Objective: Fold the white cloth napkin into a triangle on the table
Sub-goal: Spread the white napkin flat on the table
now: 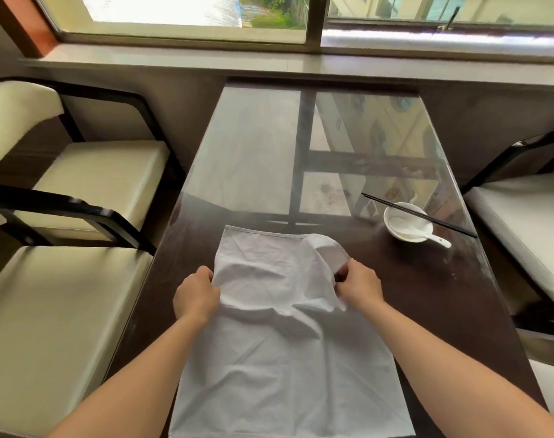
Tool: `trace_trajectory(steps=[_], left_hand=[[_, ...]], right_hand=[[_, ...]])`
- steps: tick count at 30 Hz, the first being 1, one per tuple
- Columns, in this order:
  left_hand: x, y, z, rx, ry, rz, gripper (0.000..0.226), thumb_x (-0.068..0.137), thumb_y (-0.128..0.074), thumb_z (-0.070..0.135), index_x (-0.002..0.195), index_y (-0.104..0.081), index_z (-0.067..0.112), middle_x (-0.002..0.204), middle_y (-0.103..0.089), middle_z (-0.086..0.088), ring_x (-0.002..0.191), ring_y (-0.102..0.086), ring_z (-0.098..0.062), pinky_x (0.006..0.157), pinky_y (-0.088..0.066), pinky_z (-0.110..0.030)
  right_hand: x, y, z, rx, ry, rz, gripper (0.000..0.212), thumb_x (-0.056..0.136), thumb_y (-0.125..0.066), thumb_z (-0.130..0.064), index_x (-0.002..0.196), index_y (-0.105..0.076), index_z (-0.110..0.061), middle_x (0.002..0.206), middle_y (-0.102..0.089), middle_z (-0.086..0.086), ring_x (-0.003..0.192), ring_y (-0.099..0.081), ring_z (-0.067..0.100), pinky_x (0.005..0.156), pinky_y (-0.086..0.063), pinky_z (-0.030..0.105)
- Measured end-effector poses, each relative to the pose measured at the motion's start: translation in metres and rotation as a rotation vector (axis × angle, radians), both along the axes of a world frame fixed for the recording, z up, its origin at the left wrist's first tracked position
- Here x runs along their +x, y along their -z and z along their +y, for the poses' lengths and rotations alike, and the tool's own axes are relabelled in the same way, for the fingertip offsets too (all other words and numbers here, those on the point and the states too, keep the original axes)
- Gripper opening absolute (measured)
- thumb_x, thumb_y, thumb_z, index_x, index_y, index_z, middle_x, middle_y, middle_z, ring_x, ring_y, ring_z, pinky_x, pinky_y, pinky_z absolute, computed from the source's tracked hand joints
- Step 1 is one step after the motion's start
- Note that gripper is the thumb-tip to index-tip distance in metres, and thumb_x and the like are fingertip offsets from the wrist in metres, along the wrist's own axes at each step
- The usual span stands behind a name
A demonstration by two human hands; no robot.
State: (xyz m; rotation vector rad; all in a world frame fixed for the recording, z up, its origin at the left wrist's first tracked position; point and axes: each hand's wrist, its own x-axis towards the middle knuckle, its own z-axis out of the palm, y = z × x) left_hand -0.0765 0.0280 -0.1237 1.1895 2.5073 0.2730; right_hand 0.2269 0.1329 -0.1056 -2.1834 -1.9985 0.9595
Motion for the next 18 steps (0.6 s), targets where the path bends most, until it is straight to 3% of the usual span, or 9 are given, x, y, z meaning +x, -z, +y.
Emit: trace_trajectory(steps=[4,6,8,9,10,13,15,18], left_hand=[[-0.009,-0.001,-0.010,0.015,-0.020,0.015,0.011,0.088,-0.055,0.017,0.098,-0.052,0.021,0.084,-0.060,0.000,0.075,-0.057,-0.026,0.062,-0.047,-0.034],[-0.012,0.000,-0.012,0.010,-0.030,0.025,0.013,0.087,-0.055,0.016,0.098,-0.050,0.022,0.085,-0.061,-0.001,0.075,-0.057,-0.027,0.062,-0.047,-0.035],[-0.011,0.001,-0.013,0.015,-0.023,0.027,0.014,0.088,-0.054,0.016,0.098,-0.048,0.023,0.085,-0.061,-0.001,0.074,-0.057,-0.027,0.062,-0.049,-0.035],[-0.011,0.001,-0.013,0.015,-0.017,0.031,0.014,0.088,-0.054,0.016,0.098,-0.047,0.023,0.085,-0.061,-0.001,0.074,-0.057,-0.027,0.062,-0.049,-0.035],[-0.010,0.000,-0.013,0.013,-0.014,0.032,0.015,0.089,-0.053,0.015,0.099,-0.046,0.024,0.085,-0.060,0.000,0.074,-0.057,-0.027,0.061,-0.048,-0.035],[-0.011,-0.002,-0.012,0.011,-0.011,0.038,0.016,0.089,-0.053,0.016,0.101,-0.045,0.024,0.085,-0.061,0.000,0.074,-0.056,-0.026,0.060,-0.045,-0.034],[-0.012,-0.003,-0.012,0.004,-0.014,0.042,0.017,0.089,-0.054,0.016,0.101,-0.045,0.024,0.084,-0.061,0.000,0.073,-0.056,-0.025,0.059,-0.044,-0.033],[-0.014,-0.003,-0.012,0.016,-0.022,0.050,0.014,0.090,-0.054,0.016,0.099,-0.046,0.023,0.080,-0.059,0.001,0.069,-0.056,-0.023,0.058,-0.046,-0.034]], right_hand=[[0.005,-0.002,0.010,-0.006,0.057,0.065,0.014,0.071,-0.067,-0.015,0.084,-0.064,-0.020,0.083,-0.067,-0.002,0.093,-0.066,0.029,0.071,-0.046,0.031],[0.013,0.002,0.019,-0.016,0.110,0.138,0.037,0.073,-0.066,-0.016,0.109,-0.062,-0.023,0.092,-0.069,-0.001,0.096,-0.066,0.029,0.079,-0.052,0.035],[0.016,0.007,0.030,-0.044,0.082,0.205,0.065,0.078,-0.067,-0.022,0.138,-0.047,-0.034,0.099,-0.065,-0.005,0.091,-0.065,0.026,0.088,-0.055,0.041],[0.015,0.009,0.035,-0.064,0.045,0.219,0.066,0.081,-0.068,-0.025,0.142,-0.045,-0.035,0.098,-0.061,-0.007,0.086,-0.062,0.024,0.089,-0.055,0.042],[0.013,0.008,0.040,-0.077,0.001,0.213,0.056,0.083,-0.068,-0.026,0.137,-0.052,-0.031,0.095,-0.061,-0.009,0.083,-0.059,0.022,0.087,-0.055,0.042],[0.005,0.001,0.053,-0.008,-0.049,0.112,0.015,0.085,-0.070,-0.030,0.095,-0.066,-0.021,0.092,-0.070,0.000,0.080,-0.064,0.026,0.077,-0.055,0.039],[0.006,-0.009,0.061,0.063,-0.003,0.021,0.009,0.085,-0.065,-0.029,0.078,-0.060,-0.025,0.095,-0.072,0.005,0.086,-0.066,0.030,0.076,-0.053,0.036],[0.010,-0.027,0.078,0.151,0.114,-0.057,0.005,0.081,-0.057,-0.024,0.079,-0.062,-0.024,0.093,-0.071,0.009,0.085,-0.068,0.034,0.079,-0.056,0.038]])
